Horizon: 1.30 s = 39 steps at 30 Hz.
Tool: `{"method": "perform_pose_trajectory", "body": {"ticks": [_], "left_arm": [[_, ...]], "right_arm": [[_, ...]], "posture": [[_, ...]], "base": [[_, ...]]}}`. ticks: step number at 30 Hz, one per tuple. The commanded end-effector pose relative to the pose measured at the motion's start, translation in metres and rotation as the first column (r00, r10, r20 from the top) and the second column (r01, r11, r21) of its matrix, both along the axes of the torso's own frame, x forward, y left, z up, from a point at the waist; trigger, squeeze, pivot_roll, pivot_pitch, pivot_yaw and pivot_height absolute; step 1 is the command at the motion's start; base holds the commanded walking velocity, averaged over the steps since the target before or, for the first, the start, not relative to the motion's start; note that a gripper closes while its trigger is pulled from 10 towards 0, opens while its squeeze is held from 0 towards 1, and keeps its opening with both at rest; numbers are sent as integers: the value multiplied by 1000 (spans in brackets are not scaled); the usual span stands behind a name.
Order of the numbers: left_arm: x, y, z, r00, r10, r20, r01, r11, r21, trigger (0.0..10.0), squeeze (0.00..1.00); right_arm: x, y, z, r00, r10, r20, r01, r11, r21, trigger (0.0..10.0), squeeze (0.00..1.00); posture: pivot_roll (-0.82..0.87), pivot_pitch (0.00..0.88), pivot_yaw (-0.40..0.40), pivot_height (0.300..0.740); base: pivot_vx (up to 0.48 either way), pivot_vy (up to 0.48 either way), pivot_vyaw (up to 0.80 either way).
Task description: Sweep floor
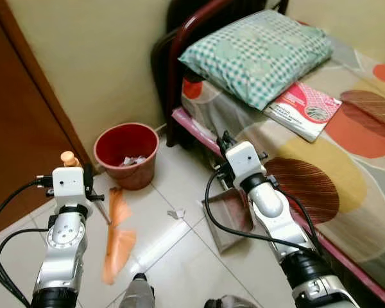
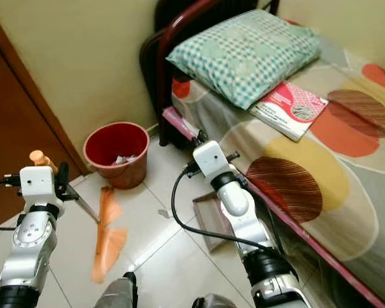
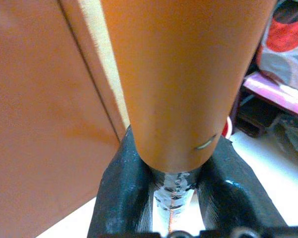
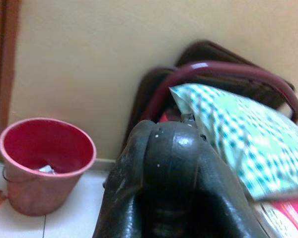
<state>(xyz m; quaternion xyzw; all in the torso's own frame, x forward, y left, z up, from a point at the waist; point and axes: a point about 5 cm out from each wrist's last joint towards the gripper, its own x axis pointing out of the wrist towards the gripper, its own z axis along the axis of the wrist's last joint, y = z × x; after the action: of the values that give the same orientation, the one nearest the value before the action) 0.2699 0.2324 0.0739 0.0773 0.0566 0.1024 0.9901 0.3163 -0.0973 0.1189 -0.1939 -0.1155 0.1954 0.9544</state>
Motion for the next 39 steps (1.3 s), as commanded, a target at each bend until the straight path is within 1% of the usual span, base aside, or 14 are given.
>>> {"method": "perform_pose_trajectory", "body": {"ticks": [1,5,10,17,23,29,34,35,36,39], "left_arm": [[-13,12,-19,992,45,-118,-39,998,54,10000,0],[-13,7,-19,993,32,-117,-27,999,44,10000,0],[-12,5,-20,993,27,-116,-22,999,40,10000,0],[-11,6,-18,994,28,-110,-25,999,36,10000,0],[-11,8,-19,994,42,-104,-40,999,26,10000,0],[-11,11,-17,993,58,-101,-55,998,32,10000,0],[-14,13,-12,993,72,-96,-69,997,36,10000,0],[-15,13,-12,993,72,-95,-69,997,36,10000,0],[-15,12,-11,993,71,-93,-68,997,36,10000,0],[-17,8,-12,994,61,-94,-58,998,32,10000,0]], "right_arm": [[2,4,11,997,19,69,-19,1000,-4,10000,0],[1,3,9,997,14,75,-13,1000,-6,10000,0],[-2,-1,6,997,6,77,-4,1000,-23,10000,0],[-3,-4,3,997,-4,77,7,1000,-30,10000,0],[-3,-8,1,997,-23,75,27,999,-45,10000,0],[-2,-9,-2,998,-32,49,34,999,-32,10000,0],[0,-11,0,998,-40,54,42,998,-36,10000,0],[0,-11,1,998,-42,56,44,998,-34,10000,0],[1,-11,1,997,-47,57,49,998,-32,10000,0],[3,-15,1,995,-90,43,90,996,-3,10000,0]], "posture": [[79,118,-73,740],[84,120,-75,740],[77,115,-77,740],[75,113,-78,740],[73,114,-79,740],[72,124,-77,740],[72,124,-77,740],[72,124,-77,740],[58,146,-69,740],[59,148,-74,740]], "base": [[0,0,794],[0,0,797],[0,0,799],[0,-407,796],[0,0,633],[0,0,0],[0,0,0],[0,0,0],[0,0,0],[0,0,0]]}}
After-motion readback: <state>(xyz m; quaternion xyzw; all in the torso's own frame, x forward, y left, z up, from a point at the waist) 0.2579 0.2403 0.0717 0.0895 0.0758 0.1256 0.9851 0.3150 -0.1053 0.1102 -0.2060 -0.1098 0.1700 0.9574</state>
